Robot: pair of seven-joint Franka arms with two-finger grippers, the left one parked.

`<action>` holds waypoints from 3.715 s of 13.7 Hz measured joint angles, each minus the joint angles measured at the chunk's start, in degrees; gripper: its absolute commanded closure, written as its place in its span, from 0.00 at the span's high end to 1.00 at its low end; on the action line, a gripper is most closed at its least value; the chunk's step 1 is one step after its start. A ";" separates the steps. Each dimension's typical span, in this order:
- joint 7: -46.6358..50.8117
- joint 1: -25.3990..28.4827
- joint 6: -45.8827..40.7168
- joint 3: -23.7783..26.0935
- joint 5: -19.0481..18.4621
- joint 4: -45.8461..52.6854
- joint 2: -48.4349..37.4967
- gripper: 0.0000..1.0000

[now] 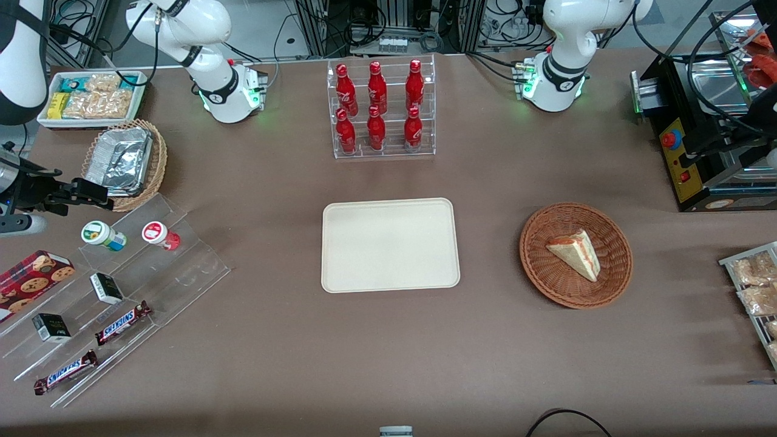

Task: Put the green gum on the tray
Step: 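Move the right gripper down toward the green sunflower-label gum jar on the shelf, then close the right gripper around the green gum jar, then lift the green gum jar and carry it over the cream tray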

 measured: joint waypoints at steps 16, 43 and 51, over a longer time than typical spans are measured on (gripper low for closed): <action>-41.74 -3.81 30.08 -6.88 -0.02 -22.44 -0.70 1.00; -40.81 -2.08 21.88 -5.48 0.08 -14.64 0.06 0.00; -14.23 14.01 6.49 -0.52 0.13 0.24 -0.32 0.00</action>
